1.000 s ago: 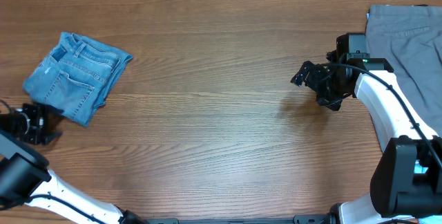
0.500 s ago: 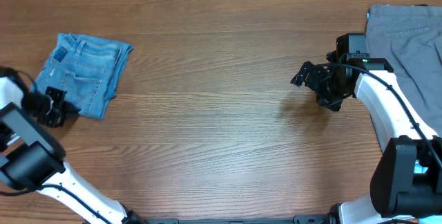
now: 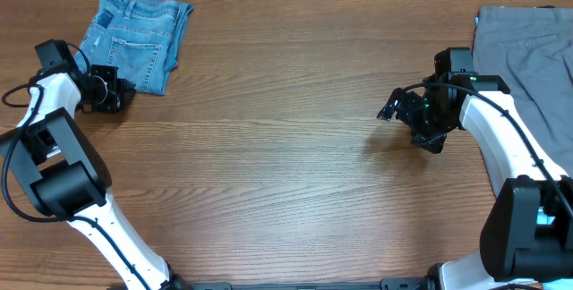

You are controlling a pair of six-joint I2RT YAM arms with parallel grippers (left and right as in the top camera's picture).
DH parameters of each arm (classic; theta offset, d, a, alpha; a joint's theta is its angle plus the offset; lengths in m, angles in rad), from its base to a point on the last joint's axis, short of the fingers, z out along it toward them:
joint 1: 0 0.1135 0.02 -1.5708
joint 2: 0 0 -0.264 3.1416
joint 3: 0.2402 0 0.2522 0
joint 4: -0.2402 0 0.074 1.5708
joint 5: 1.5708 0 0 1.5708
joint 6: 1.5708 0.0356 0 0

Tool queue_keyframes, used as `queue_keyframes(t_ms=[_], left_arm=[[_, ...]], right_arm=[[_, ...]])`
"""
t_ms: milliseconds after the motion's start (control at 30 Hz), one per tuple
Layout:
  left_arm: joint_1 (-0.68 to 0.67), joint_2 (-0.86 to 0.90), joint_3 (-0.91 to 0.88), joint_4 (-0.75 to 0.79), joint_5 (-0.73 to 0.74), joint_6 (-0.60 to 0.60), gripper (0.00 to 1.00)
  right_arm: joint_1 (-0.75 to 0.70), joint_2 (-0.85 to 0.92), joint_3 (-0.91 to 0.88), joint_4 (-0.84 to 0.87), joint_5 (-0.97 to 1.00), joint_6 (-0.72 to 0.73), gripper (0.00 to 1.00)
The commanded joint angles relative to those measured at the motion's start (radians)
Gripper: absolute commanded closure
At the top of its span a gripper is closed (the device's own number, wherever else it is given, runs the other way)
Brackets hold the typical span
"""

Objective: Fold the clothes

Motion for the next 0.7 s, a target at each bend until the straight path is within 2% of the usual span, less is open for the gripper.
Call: queue_keyframes(t_ms=[0, 400, 667], left_arm=[[0.026, 0.143, -0.066, -0.025, -0.101, -0.058, 0.96], [0.342, 0.143, -0.066, -0.139, -0.106, 0.045, 0.96], [0.469, 0.143, -0.066, -0.206, -0.132, 0.079, 0.96]], right_arm=[[0.006, -0.001, -0.003, -0.007, -0.005, -0.005, 0.0], [0.006, -0.001, -0.003, -0.002, -0.005, -0.005, 0.0], [0.006, -0.001, -0.003, 0.002, -0.005, -0.005, 0.0]])
